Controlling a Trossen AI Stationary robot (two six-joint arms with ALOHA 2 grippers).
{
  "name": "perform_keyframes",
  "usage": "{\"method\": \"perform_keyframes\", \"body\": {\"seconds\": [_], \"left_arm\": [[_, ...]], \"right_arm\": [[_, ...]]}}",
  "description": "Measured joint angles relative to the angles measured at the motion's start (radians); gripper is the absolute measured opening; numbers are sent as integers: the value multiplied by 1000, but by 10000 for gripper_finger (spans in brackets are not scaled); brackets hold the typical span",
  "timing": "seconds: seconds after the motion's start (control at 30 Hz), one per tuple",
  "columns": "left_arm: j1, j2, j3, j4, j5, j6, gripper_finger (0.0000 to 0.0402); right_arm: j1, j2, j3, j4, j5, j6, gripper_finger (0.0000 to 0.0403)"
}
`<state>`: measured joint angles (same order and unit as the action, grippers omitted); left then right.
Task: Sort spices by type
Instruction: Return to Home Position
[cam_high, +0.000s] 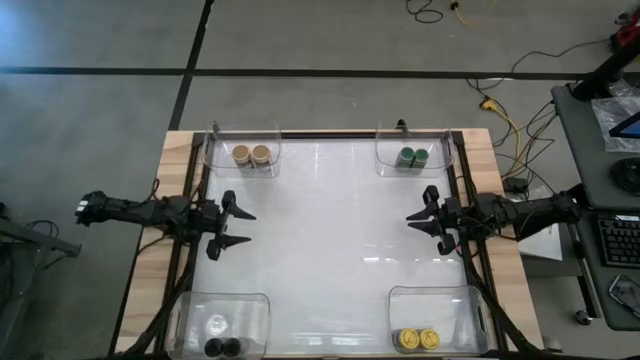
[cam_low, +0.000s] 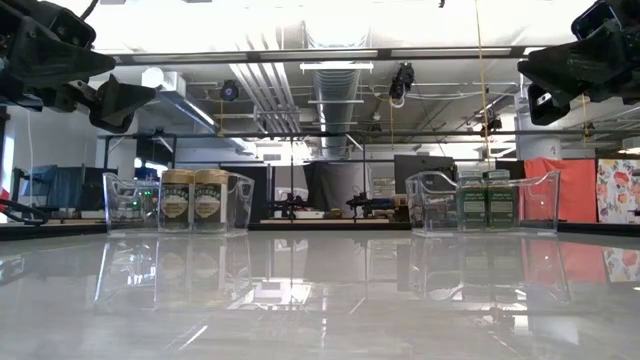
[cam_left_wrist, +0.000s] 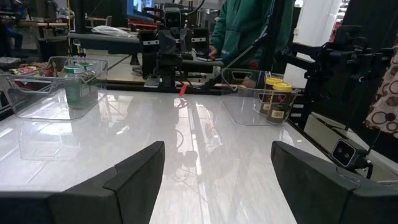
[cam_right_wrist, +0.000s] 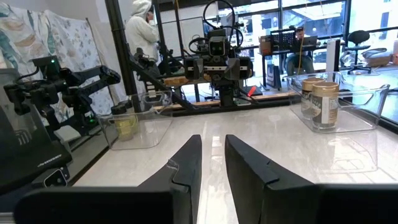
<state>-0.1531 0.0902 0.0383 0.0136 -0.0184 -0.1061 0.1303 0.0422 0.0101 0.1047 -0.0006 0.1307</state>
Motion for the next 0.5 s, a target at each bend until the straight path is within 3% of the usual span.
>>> {"method": "perform_keyframes", "body": {"seconds": [0.5], "left_arm": [[0, 0, 0, 0, 0, 0, 279]], "right_arm": [[0, 0, 0, 0, 0, 0, 86]]}}
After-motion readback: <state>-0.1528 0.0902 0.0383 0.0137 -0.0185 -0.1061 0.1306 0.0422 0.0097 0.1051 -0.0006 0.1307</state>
